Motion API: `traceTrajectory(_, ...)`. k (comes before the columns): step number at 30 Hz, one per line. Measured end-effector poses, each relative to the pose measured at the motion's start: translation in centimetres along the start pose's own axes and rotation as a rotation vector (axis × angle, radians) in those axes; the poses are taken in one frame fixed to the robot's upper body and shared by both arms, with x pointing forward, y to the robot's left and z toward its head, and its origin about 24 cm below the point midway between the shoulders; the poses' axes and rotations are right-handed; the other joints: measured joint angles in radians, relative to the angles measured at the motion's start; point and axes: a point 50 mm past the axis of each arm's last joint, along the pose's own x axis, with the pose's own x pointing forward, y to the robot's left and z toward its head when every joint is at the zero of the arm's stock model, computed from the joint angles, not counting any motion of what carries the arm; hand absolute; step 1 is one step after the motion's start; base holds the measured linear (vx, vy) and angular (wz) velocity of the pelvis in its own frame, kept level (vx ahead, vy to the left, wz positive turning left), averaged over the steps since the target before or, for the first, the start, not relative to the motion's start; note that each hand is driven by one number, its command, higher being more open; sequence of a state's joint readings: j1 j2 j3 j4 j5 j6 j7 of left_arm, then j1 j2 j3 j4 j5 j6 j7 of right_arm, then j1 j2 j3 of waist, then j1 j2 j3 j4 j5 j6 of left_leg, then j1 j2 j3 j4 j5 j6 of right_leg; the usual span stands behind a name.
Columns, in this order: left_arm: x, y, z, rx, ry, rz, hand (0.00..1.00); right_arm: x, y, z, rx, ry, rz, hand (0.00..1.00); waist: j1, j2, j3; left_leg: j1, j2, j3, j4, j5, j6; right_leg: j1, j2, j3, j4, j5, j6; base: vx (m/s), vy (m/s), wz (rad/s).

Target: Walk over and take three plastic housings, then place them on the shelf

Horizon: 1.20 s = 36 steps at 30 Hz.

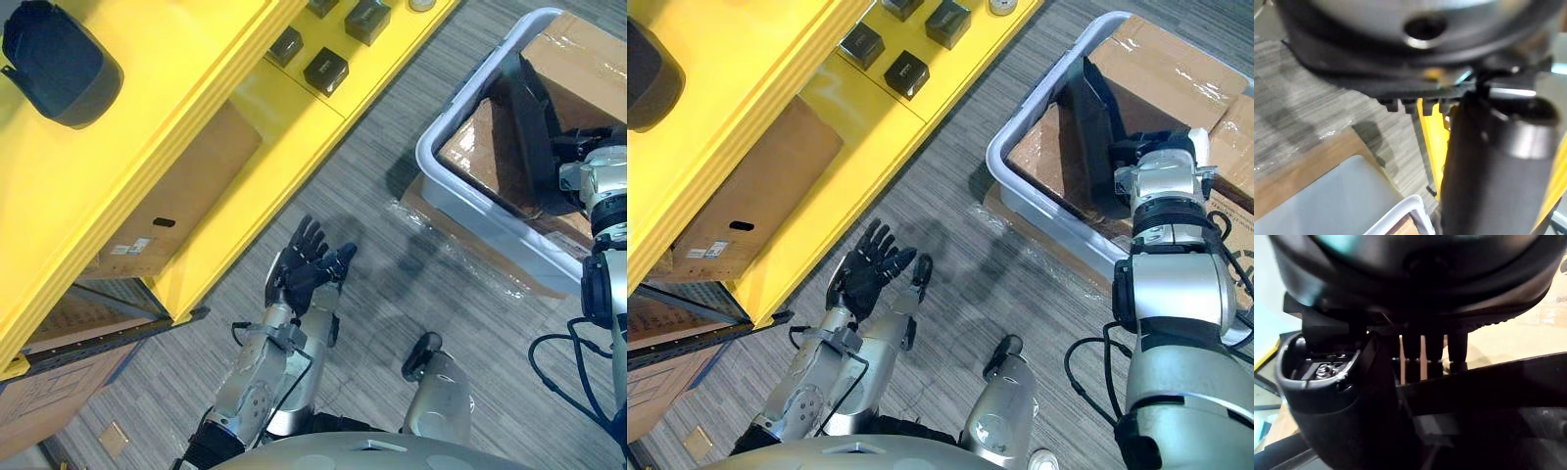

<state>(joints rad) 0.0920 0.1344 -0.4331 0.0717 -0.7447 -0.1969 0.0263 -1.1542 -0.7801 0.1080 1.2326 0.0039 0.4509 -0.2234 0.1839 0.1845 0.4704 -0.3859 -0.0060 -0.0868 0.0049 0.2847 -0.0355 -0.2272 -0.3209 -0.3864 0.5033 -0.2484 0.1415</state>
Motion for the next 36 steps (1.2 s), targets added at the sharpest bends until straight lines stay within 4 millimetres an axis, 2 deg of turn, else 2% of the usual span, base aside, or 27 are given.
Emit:
traceTrajectory(6, -1.3, 0.8, -0.8, -0.013, 0.019, 0.043, 1.00, 0.2, -0.4, -1.0, 0.018, 0.044, -0.043, 0.00, 0.000, 0.000, 0.000, 0.011, -0.006, 0.002, -0.020, 0.010, 0.007, 0.011, -0.007, -0.008, -0.006, 0.002, 0.003, 0.00, -0.029, 0.04)
traceTrajectory(10, -1.8, 1.1, -1.1, -0.010, 0.027, 0.057, 1.00, 0.4, -0.7, -1.3, 0.019, 0.012, -0.110, 0.00, 0.000, 0.000, 0.000, 0.013, -0.011, 0.002, -0.027, 0.015, 0.012, 0.022, -0.011, -0.021, -0.016, 0.007, 0.012, 0.02, -0.033, 0.09)
traceTrajectory(14, -1.8, 1.3, -0.1, 0.016, -0.015, 0.037, 1.00, 0.3, -0.9, -0.6, -0.041, -0.089, -0.184, 0.00, -0.006, -0.001, 0.001, 0.014, -0.010, 0.021, -0.030, 0.015, 0.012, 0.023, -0.012, -0.017, -0.027, 0.013, 0.020, 0.01, -0.033, -0.02)
traceTrajectory(19, -1.4, -0.1, 3.3, 0.102, -0.149, -0.041, 1.00, -0.5, -0.3, 1.4, -0.168, -0.320, -0.240, 0.00, -0.041, -0.009, 0.006, 0.054, -0.002, 0.066, -0.062, 0.019, 0.021, 0.045, -0.006, 0.011, -0.060, 0.035, 0.034, 0.03, -0.055, -0.19)
traceTrajectory(21, -0.6, -0.9, 5.2, 0.127, -0.216, -0.083, 1.00, -1.1, 0.0, 2.5, -0.194, -0.414, -0.250, 0.00, -0.066, -0.014, 0.010, 0.070, 0.001, 0.079, -0.073, 0.018, 0.023, 0.057, -0.003, 0.020, -0.078, 0.044, 0.039, 0.04, -0.068, -0.14)
traceTrajectory(24, 0.7, -1.3, 6.8, 0.151, -0.251, -0.093, 1.00, -2.2, 0.4, 3.7, -0.207, -0.539, -0.278, 0.00, -0.086, -0.030, 0.020, 0.107, 0.005, 0.094, -0.087, 0.012, 0.027, 0.092, 0.005, 0.030, -0.113, 0.058, 0.040, 0.04, -0.073, -0.20)
traceTrajectory(26, 1.9, -1.4, 8.1, 0.147, -0.243, -0.088, 1.00, -3.8, 0.3, 5.8, -0.190, -0.677, -0.327, 0.00, -0.109, -0.045, 0.028, 0.126, 0.018, 0.113, -0.087, 0.008, 0.030, 0.119, 0.021, 0.040, -0.158, 0.083, 0.039, 0.04, -0.072, -0.27)
traceTrajectory(28, 2.9, -1.7, 8.6, 0.115, -0.213, -0.094, 1.00, -4.8, 0.1, 6.5, -0.171, -0.759, -0.352, 0.00, -0.116, -0.056, 0.031, 0.152, 0.021, 0.129, -0.088, 0.000, 0.027, 0.144, 0.027, 0.056, -0.182, 0.094, 0.040, 0.05, -0.076, -0.23)
traceTrajectory(31, 4.4, -1.6, 8.1, -0.011, -0.109, -0.086, 1.00, -6.3, 0.8, 7.0, -0.199, -0.875, -0.365, 0.00, -0.135, -0.065, 0.028, 0.192, 0.028, 0.152, -0.091, -0.026, 0.023, 0.179, 0.035, 0.076, -0.208, 0.114, 0.039, 0.03, -0.056, -0.28)
traceTrajectory(34, 6.4, -0.7, 7.4, -0.138, 0.004, -0.046, 1.00, -7.4, 3.4, 6.9, -0.199, -0.933, -0.308, 0.00, -0.141, -0.095, 0.016, 0.206, 0.046, 0.188, -0.093, -0.040, 0.019, 0.181, 0.051, 0.104, -0.239, 0.132, 0.034, 0.01, -0.062, -0.36)
traceTrajectory(35, 7.4, -0.6, 7.2, -0.168, 0.050, -0.031, 1.00, -7.8, 4.7, 6.7, -0.195, -0.940, -0.272, 0.00, -0.160, -0.110, 0.017, 0.206, 0.054, 0.193, -0.093, -0.040, 0.019, 0.182, 0.061, 0.114, -0.249, 0.144, 0.029, 0.01, -0.059, -0.17)
traceTrajectory(36, 7.7, -0.7, 7.1, -0.177, 0.066, -0.029, 1.00, -7.9, 5.0, 6.5, -0.192, -0.937, -0.261, 0.00, -0.166, -0.115, 0.016, 0.207, 0.054, 0.194, -0.093, -0.040, 0.019, 0.181, 0.061, 0.116, -0.250, 0.145, 0.030, 0.00, -0.047, -0.13)
